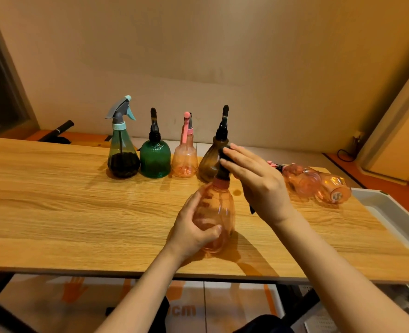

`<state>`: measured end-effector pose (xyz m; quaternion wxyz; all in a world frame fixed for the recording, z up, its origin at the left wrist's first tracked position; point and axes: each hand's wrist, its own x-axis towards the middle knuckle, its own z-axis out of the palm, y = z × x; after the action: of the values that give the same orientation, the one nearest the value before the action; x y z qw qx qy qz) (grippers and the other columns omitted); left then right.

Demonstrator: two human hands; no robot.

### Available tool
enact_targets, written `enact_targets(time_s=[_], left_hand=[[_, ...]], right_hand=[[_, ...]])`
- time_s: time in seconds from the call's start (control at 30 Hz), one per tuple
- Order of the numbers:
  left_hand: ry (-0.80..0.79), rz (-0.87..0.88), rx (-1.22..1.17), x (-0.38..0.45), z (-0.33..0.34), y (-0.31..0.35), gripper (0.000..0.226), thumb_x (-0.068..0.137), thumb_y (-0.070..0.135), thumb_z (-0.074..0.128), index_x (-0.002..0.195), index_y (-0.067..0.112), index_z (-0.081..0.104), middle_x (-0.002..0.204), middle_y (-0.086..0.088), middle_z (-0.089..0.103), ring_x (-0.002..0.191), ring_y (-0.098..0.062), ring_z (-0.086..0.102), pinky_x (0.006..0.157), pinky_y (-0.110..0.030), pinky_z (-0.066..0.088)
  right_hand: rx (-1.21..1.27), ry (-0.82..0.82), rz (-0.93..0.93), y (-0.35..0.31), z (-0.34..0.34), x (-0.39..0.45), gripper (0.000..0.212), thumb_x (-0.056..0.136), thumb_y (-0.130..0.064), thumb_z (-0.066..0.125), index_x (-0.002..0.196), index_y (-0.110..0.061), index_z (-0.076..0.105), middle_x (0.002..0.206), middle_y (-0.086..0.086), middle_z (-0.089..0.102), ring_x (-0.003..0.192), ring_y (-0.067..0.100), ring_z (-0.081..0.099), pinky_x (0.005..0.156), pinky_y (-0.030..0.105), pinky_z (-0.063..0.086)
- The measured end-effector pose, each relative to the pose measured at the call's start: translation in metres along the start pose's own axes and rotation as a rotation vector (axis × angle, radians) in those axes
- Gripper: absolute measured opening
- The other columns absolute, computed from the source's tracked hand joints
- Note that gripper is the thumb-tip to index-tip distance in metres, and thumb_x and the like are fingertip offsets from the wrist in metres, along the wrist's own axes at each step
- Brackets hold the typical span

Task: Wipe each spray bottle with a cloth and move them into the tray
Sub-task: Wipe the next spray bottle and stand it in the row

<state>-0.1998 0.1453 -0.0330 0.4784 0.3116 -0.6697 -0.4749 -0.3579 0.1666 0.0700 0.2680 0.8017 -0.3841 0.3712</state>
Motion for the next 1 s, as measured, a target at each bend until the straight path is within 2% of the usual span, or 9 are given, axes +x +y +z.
enact_targets(time_s=[0.07,0.13,0.27,0.4,0.6,0.7,0.8,0.9,1.0], left_hand=[[0.003,0.015,0.023,0.0,0.001,0.001,0.077,0.053,0.039,0.069,0.121,0.062,0.041,0.127,0.006,0.053,0.116,-0.002,0.054,0.087,-0.017,0.049],[0.0,0.016,0.026,0.0,0.001,0.002,0.076,0.055,0.04,0.069,0.124,0.054,0.04,0.128,0.007,0.051,0.115,0.004,0.052,0.084,-0.011,0.047],[-0.02,0.016,0.074,-0.001,0.0,0.001,0.079,0.058,0.043,0.071,0.127,0.058,0.035,0.134,0.012,0.048,0.124,-0.004,0.047,0.096,-0.02,0.045],[-0.023,0.017,0.082,-0.002,-0.001,0.002,0.078,0.056,0.044,0.07,0.123,0.062,0.035,0.131,0.022,0.046,0.122,0.003,0.046,0.093,-0.012,0.042],[-0.004,0.026,0.08,-0.002,-0.001,0.002,0.076,0.058,0.045,0.072,0.122,0.065,0.036,0.133,0.01,0.05,0.125,-0.009,0.048,0.101,-0.03,0.045],[-0.009,0.019,0.062,-0.001,-0.001,0.001,0.076,0.058,0.044,0.072,0.121,0.067,0.036,0.134,0.009,0.049,0.124,-0.009,0.049,0.099,-0.028,0.046],[-0.026,-0.005,-0.001,0.0,-0.001,0.002,0.078,0.057,0.04,0.073,0.125,0.057,0.039,0.132,0.009,0.052,0.12,-0.005,0.053,0.093,-0.021,0.047],[-0.065,-0.028,-0.118,0.002,-0.003,0.004,0.078,0.056,0.033,0.074,0.128,0.04,0.044,0.124,0.008,0.058,0.112,-0.002,0.059,0.083,-0.017,0.05],[-0.086,-0.061,-0.205,0.004,-0.007,0.002,0.08,0.056,0.031,0.075,0.13,0.033,0.045,0.122,0.004,0.061,0.111,-0.009,0.062,0.085,-0.027,0.054]], right_hand=[[0.013,-0.072,-0.066,-0.003,-0.003,0.007,0.03,0.09,0.004,0.044,0.113,0.0,0.064,0.122,0.016,0.06,0.118,0.028,0.053,0.103,0.035,0.041],[0.04,-0.101,-0.014,0.004,-0.004,0.007,0.034,0.082,0.011,0.054,0.112,-0.001,0.065,0.121,0.016,0.061,0.116,0.029,0.055,0.099,0.04,0.044],[0.083,-0.004,0.218,0.022,-0.007,0.004,0.033,0.077,0.008,0.058,0.108,-0.001,0.067,0.117,0.018,0.062,0.111,0.03,0.058,0.091,0.044,0.049],[0.102,0.06,0.256,0.017,-0.002,0.0,0.034,0.078,0.011,0.059,0.11,0.0,0.066,0.118,0.018,0.062,0.113,0.029,0.057,0.097,0.039,0.045],[0.121,0.102,0.119,-0.002,0.01,-0.009,0.034,0.079,0.014,0.058,0.111,0.003,0.063,0.121,0.018,0.059,0.118,0.03,0.053,0.103,0.037,0.041],[0.13,0.117,0.186,0.007,0.012,-0.006,0.034,0.079,0.011,0.058,0.111,0.002,0.064,0.121,0.018,0.059,0.117,0.028,0.054,0.1,0.037,0.043],[0.174,0.167,0.339,0.014,0.012,-0.003,0.033,0.079,0.007,0.055,0.111,0.001,0.065,0.12,0.015,0.06,0.115,0.023,0.054,0.1,0.028,0.042],[0.206,0.18,0.378,0.015,0.013,-0.002,0.033,0.08,0.0,0.055,0.111,0.0,0.065,0.12,0.005,0.056,0.115,0.017,0.052,0.102,0.019,0.039],[0.222,0.204,0.423,0.011,0.02,-0.007,0.034,0.081,-0.002,0.054,0.114,-0.001,0.064,0.122,0.001,0.052,0.116,0.012,0.05,0.102,0.019,0.039]])
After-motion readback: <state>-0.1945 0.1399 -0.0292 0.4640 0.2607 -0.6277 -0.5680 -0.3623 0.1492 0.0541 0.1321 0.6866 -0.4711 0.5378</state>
